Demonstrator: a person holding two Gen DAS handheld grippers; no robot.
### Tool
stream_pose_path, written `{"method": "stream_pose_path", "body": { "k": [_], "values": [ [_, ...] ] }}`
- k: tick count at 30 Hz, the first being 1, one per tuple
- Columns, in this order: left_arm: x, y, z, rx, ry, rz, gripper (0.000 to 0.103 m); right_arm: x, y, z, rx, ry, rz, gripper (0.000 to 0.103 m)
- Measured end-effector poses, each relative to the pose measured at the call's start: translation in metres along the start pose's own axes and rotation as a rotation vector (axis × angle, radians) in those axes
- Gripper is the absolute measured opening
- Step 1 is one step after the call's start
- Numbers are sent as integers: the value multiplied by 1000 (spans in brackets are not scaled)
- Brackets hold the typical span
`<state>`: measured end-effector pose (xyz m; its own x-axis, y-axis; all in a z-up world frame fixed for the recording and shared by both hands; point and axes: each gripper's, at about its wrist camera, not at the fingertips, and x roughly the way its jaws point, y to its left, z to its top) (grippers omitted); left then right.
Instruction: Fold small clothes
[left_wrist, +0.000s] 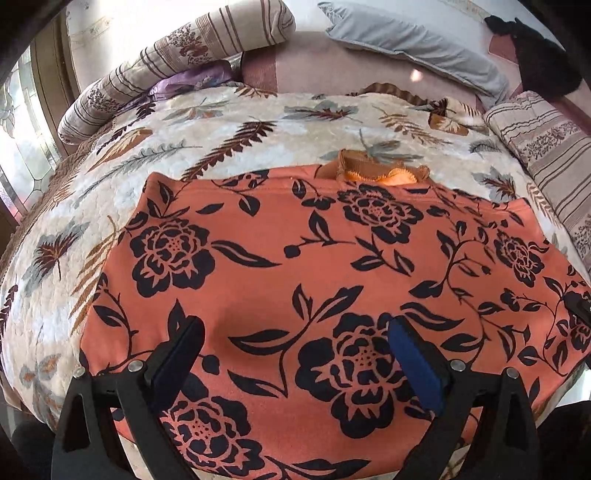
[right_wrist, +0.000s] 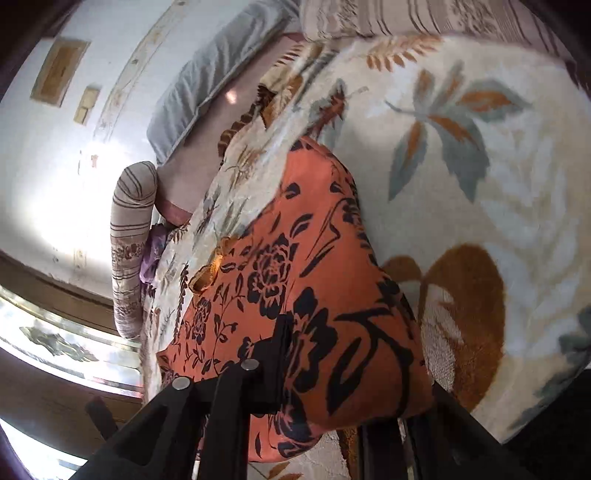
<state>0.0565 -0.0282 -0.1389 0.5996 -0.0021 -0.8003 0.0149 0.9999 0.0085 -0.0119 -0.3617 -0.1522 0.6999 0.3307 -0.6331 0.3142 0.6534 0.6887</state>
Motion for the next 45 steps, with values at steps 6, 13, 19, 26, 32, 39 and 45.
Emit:
{"method": "stream_pose_path", "body": {
  "k": [6,13,19,26,32,39,45],
  "values": [
    [23,-6,-11,50,13,56,103,17,-23,-17,-13,119,-153,25],
    [27,-3,-10,54,16,35,103,-73,-51,22,58,-60,-64,82],
    [26,-3,-11,50,14,32,103,11,-32,99,-101,153,29,83],
    [27,-2,-10,50,14,19,103,111,6,121,-266,389,8,13],
    [28,-3,-10,46,14,24,103,116,1,113,-238,258,-166,28],
    [28,-2,-6,39,47,15,103,24,46,83,-341,-16,-261,76],
    [29,-1,-4,38,67,8,103,11,56,4,-291,158,42,83]
  ]
}}
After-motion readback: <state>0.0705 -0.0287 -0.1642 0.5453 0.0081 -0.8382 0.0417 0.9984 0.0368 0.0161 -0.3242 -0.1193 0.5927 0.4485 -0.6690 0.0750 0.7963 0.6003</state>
